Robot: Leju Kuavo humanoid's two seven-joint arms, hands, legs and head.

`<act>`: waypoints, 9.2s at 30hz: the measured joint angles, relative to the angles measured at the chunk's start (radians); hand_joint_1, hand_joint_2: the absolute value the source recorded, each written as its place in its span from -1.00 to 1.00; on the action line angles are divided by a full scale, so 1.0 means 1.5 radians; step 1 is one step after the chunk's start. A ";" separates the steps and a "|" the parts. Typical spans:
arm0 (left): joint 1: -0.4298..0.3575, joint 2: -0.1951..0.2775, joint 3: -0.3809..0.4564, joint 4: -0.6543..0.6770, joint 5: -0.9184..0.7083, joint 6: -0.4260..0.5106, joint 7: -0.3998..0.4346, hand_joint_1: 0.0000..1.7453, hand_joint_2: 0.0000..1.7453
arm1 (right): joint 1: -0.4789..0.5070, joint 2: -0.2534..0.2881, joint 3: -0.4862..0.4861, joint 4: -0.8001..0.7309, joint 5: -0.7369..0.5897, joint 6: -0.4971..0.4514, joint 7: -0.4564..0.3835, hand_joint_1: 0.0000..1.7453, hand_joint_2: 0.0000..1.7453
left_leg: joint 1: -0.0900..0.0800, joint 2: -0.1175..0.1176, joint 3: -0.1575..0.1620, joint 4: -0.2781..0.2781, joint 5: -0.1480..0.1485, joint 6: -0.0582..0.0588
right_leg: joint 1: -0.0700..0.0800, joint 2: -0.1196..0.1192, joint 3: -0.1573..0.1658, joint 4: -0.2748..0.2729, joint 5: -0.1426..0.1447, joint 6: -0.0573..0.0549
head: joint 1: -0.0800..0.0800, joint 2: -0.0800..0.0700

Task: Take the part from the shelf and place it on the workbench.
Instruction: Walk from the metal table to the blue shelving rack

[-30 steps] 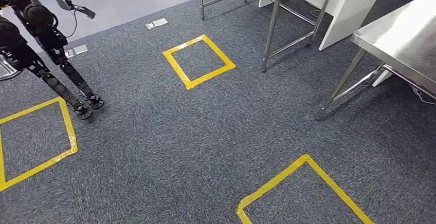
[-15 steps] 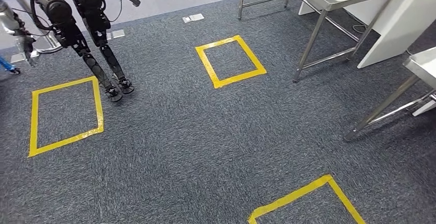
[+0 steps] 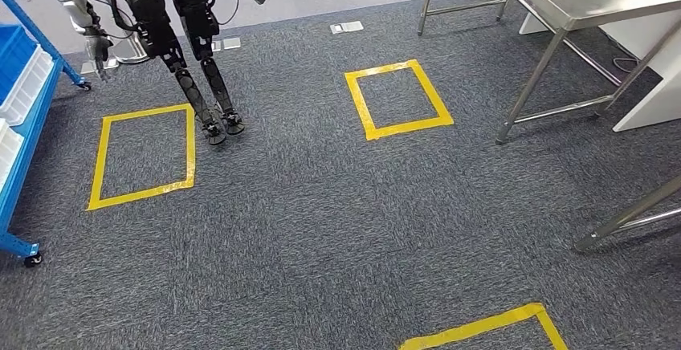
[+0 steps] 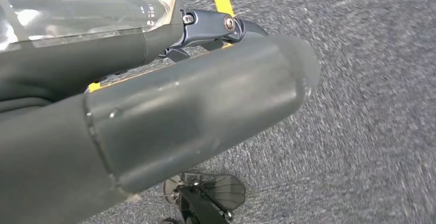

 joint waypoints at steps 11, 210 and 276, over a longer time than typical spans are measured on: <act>-0.008 0.001 0.000 0.000 -0.005 -0.004 0.000 -1.00 -1.00 | -0.002 0.000 0.001 0.000 -0.003 -0.001 0.000 -1.00 -1.00 | -0.009 -0.010 0.062 -0.128 0.052 0.040 | 0.002 0.024 -0.045 0.115 -0.067 0.016 | 0.004 0.000; -0.001 -0.006 0.010 0.001 -0.017 -0.005 0.032 -1.00 -1.00 | 0.006 0.003 0.049 0.000 0.008 -0.011 0.002 -1.00 -1.00 | -0.008 -0.024 0.019 -0.033 -0.002 0.013 | -0.005 0.046 -0.006 -0.006 0.020 0.006 | 0.003 0.000; -0.010 -0.003 0.028 -0.001 -0.008 0.005 0.040 -1.00 -1.00 | 0.012 0.008 0.067 0.001 0.013 -0.091 0.010 -1.00 1.00 | -0.005 -0.007 -0.009 0.021 -0.008 0.011 | -0.011 0.037 -0.004 0.005 -0.001 0.005 | 0.007 0.000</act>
